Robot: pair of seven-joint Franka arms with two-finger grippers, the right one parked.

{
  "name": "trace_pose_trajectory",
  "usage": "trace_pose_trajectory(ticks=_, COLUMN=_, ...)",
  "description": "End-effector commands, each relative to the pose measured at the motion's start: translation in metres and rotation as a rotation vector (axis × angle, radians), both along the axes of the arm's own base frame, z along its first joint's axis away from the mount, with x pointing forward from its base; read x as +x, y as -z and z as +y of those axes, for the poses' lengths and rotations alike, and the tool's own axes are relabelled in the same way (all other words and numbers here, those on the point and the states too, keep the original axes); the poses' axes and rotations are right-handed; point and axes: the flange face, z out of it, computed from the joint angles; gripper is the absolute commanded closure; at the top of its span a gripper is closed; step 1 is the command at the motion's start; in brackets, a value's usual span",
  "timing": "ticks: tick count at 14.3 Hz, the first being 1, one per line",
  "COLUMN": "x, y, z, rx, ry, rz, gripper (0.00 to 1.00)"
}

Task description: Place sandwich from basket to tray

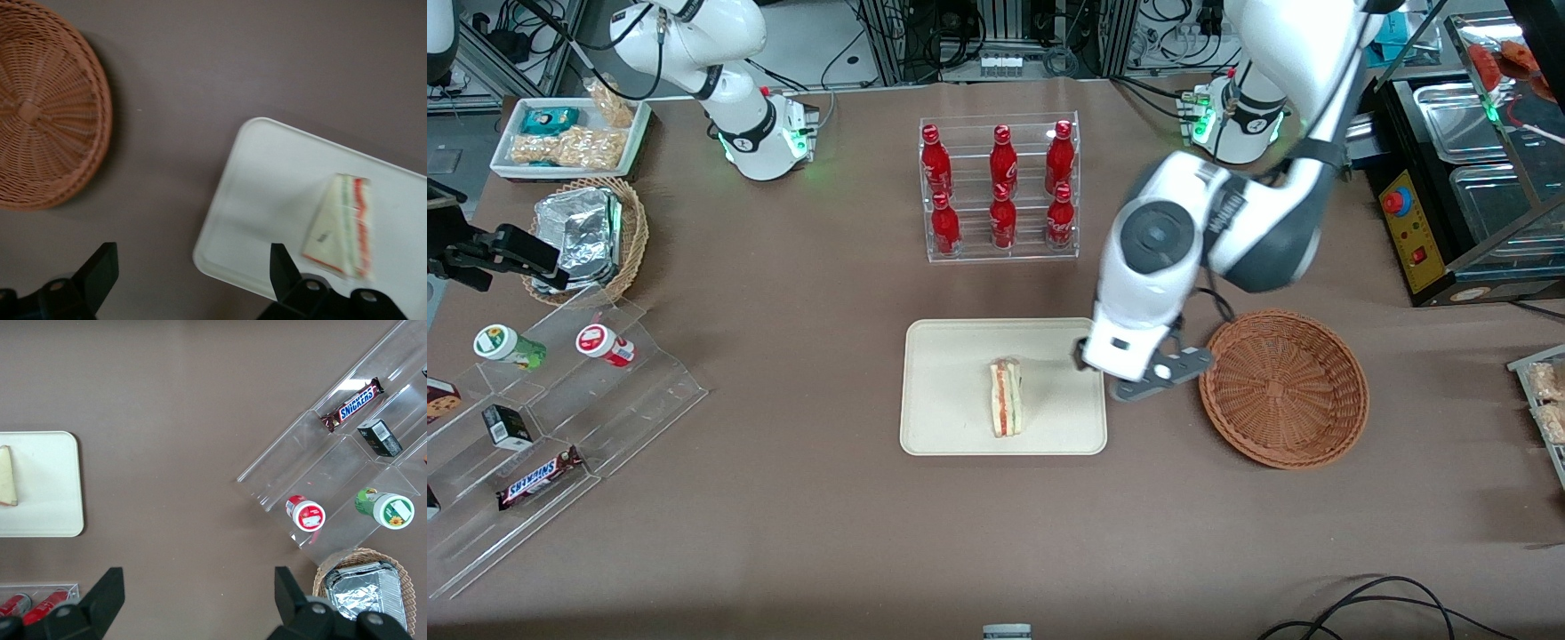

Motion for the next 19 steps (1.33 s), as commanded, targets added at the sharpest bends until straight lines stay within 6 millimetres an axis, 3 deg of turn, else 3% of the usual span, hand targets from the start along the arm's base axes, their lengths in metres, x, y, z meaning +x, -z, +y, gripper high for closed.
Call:
trace_pose_trajectory(ticks=1, x=-0.014, y=-0.010, z=0.055, rx=0.027, ry=0.037, rz=0.031, gripper=0.00)
trace_pose_trajectory(ticks=2, x=-0.023, y=-0.011, z=0.063, rx=0.037, ry=0.036, rz=0.041, gripper=0.00)
trace_pose_trajectory(ticks=6, x=-0.039, y=-0.026, z=0.147, rx=0.046, ry=0.059, rz=0.073, gripper=0.00)
trace_pose_trajectory(ticks=8, x=-0.049, y=-0.045, z=0.177, rx=0.046, ry=0.094, rz=0.086, gripper=0.00)
trace_pose_trajectory(ticks=10, x=-0.047, y=-0.061, z=0.218, rx=0.018, ry=0.171, rz=0.119, gripper=0.00)
trace_pose_trajectory(ticks=15, x=-0.040, y=-0.110, z=0.260, rx=-0.069, ry=0.422, rz=0.086, gripper=0.00)
trace_pose_trajectory(ticks=18, x=-0.033, y=-0.132, z=0.268, rx=-0.098, ry=0.436, rz=0.030, gripper=0.00)
trace_pose_trajectory(ticks=19, x=-0.030, y=-0.140, z=0.284, rx=-0.108, ry=0.404, rz=0.010, gripper=0.00)
